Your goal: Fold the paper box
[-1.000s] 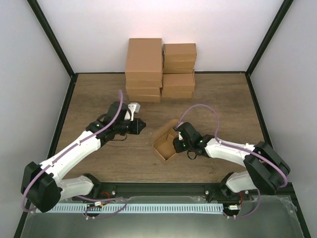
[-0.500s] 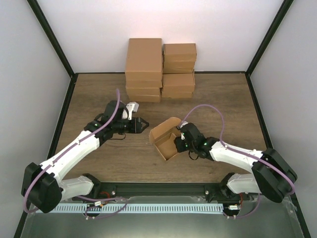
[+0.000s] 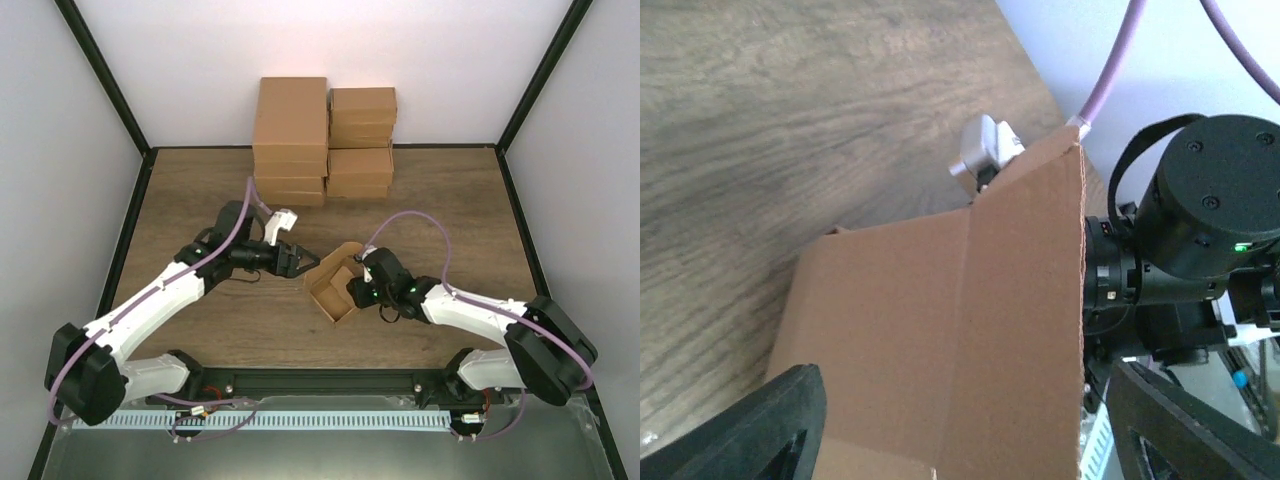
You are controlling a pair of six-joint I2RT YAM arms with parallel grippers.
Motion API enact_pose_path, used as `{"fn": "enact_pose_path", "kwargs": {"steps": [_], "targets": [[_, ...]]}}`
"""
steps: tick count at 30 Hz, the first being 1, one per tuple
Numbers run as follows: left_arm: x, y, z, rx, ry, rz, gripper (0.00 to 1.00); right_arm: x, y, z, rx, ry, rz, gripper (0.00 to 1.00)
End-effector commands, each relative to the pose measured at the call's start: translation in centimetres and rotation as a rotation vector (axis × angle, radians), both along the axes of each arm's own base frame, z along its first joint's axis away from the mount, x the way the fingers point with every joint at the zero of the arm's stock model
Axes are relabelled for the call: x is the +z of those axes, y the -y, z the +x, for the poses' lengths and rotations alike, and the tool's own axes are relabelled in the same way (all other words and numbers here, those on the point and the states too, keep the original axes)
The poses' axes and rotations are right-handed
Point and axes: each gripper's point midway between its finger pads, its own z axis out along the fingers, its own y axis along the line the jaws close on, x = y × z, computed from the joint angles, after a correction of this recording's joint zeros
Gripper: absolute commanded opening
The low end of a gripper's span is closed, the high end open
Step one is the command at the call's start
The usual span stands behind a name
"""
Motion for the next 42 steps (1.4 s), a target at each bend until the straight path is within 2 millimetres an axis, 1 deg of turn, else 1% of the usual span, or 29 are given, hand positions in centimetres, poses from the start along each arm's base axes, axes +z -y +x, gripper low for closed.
{"fn": "enact_pose_path", "kwargs": {"steps": [1, 5, 8, 10, 11, 14, 17, 20, 25, 29, 33, 37, 42], "targets": [[0.1, 1.9, -0.7, -0.113, 0.020, 0.001, 0.75, 0.8, -1.2, 0.5, 0.018, 0.007, 0.025, 0.39], [-1.1, 3.0, -1.1, -0.150, -0.002, 0.052, 0.63, 0.4, -1.1, 0.6, 0.008, -0.003, 0.009, 0.38], [-1.5, 3.6, -1.4, -0.167, 0.002, 0.080, 0.60, 0.4, -1.2, 0.6, 0.009, -0.006, 0.008, 0.38], [-1.3, 3.9, -1.7, -0.178, 0.011, 0.082, 0.55, 0.5, -1.2, 0.7, 0.007, -0.005, 0.008, 0.38], [-1.2, 4.1, -1.7, -0.180, 0.014, 0.083, 0.49, 0.5, -1.2, 0.7, 0.007, -0.005, 0.008, 0.38], [-1.4, 3.8, -1.3, -0.157, 0.018, 0.108, 0.24, 0.5, -1.2, 0.8, 0.004, -0.008, 0.007, 0.38], [-1.8, 3.6, -1.3, -0.153, 0.007, 0.130, 0.06, 0.5, -1.0, 0.9, -0.013, -0.009, 0.000, 0.39], [-2.0, 3.4, -1.6, -0.157, -0.001, 0.134, 0.04, 0.5, -0.6, 1.3, -0.040, -0.020, 0.017, 0.43], [-2.3, 3.4, -1.9, -0.170, -0.022, 0.138, 0.04, 1.8, -0.3, 1.8, -0.043, -0.023, 0.132, 0.45], [-2.2, 3.8, -2.1, -0.174, -0.052, 0.113, 0.04, 2.5, 0.0, 2.0, -0.052, 0.004, 0.151, 0.48], [-1.8, 3.9, -1.9, -0.162, -0.083, 0.076, 0.04, 2.7, 0.6, 1.8, -0.067, 0.028, 0.181, 0.48], [-1.8, 3.4, -1.3, -0.138, -0.107, 0.063, 0.04, 3.3, 0.8, 1.2, -0.064, 0.056, 0.234, 0.48], [-1.5, 3.0, -0.5, -0.122, -0.126, 0.039, 0.04, 2.7, 1.1, 0.8, -0.056, 0.053, 0.224, 0.46]]}}
